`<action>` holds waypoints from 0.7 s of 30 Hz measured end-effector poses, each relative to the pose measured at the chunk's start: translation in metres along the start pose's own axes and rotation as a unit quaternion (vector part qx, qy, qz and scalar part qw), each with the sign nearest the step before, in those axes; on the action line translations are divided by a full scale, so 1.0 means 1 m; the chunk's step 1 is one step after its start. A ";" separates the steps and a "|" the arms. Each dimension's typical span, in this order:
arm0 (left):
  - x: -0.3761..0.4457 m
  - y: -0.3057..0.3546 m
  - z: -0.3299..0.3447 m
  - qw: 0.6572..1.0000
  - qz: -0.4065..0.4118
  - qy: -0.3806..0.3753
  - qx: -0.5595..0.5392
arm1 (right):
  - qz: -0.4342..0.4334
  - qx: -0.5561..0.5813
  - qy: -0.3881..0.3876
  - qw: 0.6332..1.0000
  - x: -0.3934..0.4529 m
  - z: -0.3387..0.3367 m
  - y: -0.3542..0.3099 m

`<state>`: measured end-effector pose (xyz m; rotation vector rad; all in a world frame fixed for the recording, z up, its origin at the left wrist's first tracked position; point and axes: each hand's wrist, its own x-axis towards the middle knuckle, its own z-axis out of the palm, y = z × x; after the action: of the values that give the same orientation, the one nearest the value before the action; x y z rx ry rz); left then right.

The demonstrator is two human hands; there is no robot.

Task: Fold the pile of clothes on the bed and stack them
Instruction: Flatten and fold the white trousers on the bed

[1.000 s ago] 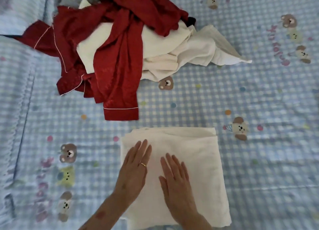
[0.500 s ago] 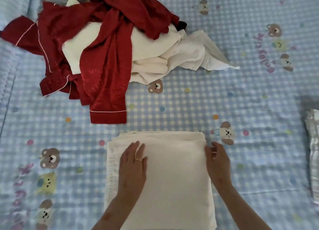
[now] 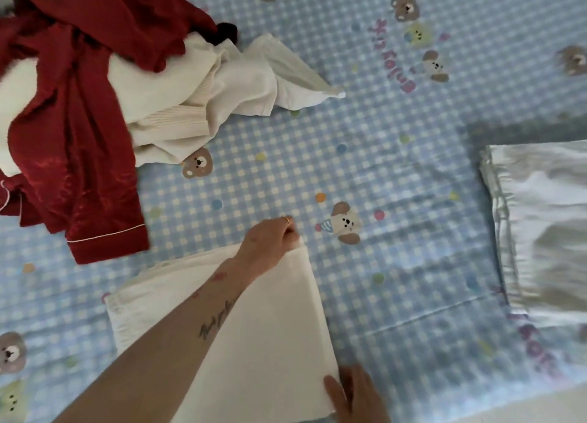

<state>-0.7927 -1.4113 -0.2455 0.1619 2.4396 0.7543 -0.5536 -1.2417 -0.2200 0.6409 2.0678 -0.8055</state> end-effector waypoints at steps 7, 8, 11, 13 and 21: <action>0.029 -0.014 -0.006 0.986 -0.111 -0.086 -0.088 | -0.019 0.124 0.057 0.991 -0.003 0.005 0.029; 0.028 -0.016 -0.001 0.986 -0.125 -0.070 -0.084 | -0.021 0.137 0.081 0.987 -0.004 0.007 0.031; 0.020 -0.014 0.010 0.989 -0.141 -0.018 -0.053 | -0.025 0.158 0.119 0.980 -0.008 0.009 0.033; 0.012 -0.006 0.007 0.993 -0.120 0.017 -0.002 | -0.024 0.165 0.105 0.980 -0.010 0.011 0.036; -0.020 0.021 0.001 0.989 -0.028 -0.107 0.095 | 0.020 0.172 0.029 0.984 -0.001 0.008 0.037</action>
<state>-0.7768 -1.3986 -0.2254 0.2336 2.2963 0.4526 -0.5247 -1.2228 -0.2348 0.8995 1.9761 -1.1451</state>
